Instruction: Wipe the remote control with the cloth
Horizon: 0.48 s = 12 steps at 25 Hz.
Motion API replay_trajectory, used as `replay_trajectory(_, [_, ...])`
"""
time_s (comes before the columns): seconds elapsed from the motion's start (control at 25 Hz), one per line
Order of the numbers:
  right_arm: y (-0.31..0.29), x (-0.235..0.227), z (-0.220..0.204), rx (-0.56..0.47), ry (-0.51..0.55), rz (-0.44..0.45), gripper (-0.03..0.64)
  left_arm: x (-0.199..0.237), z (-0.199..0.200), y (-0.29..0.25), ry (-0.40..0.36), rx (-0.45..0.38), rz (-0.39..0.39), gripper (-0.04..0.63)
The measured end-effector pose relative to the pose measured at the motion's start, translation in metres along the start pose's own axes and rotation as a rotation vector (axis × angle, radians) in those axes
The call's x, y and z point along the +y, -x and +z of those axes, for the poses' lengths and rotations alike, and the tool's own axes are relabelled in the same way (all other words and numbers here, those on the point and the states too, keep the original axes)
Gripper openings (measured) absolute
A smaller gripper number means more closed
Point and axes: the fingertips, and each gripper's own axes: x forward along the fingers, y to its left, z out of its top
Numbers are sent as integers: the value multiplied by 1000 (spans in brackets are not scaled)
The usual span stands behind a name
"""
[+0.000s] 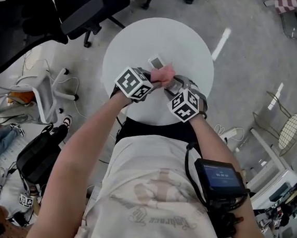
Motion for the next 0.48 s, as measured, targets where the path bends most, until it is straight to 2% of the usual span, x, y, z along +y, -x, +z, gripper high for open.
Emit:
replay_trajectory(0.28, [1,1,11,-24,9,20,262,-14,10,-25,-17,88,-42,34])
replay_trajectory(0.48, [1,0,7,-9,16,24,255,-13,10,-33,-11,120,-22,29])
